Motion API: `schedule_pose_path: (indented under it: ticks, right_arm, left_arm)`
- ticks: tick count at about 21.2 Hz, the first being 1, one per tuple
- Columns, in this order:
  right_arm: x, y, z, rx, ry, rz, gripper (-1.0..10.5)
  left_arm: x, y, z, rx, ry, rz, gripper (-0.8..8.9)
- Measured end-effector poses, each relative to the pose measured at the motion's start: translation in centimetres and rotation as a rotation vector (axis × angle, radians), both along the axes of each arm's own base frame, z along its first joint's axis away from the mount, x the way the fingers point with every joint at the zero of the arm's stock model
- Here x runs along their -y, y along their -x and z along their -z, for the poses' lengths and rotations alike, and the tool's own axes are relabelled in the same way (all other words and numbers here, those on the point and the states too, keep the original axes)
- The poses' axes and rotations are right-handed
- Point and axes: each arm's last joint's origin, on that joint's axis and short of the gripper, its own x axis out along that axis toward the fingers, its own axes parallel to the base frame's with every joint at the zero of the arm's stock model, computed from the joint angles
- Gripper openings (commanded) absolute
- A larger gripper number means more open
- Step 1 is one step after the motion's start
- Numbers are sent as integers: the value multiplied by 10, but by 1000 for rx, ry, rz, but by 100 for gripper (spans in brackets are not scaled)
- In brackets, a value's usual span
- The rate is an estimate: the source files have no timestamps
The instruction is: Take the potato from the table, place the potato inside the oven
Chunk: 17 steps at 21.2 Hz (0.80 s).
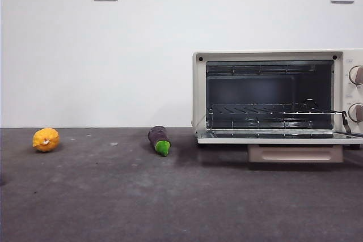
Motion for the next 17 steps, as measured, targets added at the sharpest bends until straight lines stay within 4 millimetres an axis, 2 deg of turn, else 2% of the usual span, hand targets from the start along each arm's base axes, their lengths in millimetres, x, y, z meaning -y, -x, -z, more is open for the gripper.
schedule_pose_path:
  ticks: [4,6,8,11,14,17]
  right_arm:
    - [-39,-16,13,32,33,-12,234]
    - [-55,-23,26,70,67,1,374]
    - [-70,-23,42,127,133,23,567]
    - [-90,-17,68,193,207,-3,600]
    - [-104,-16,80,253,198,-55,634]
    - [-112,-19,88,295,181,-77,806]
  left_arm:
    - [-4,3,2,5,22,4,-8]
    - [-3,2,2,2,21,4,-8]
    - [0,0,5,-11,8,23,-8]
    - [12,-11,15,-52,-59,34,-8]
    - [21,-20,25,-80,-126,15,-7]
    - [20,-22,26,-68,-152,-65,-7]
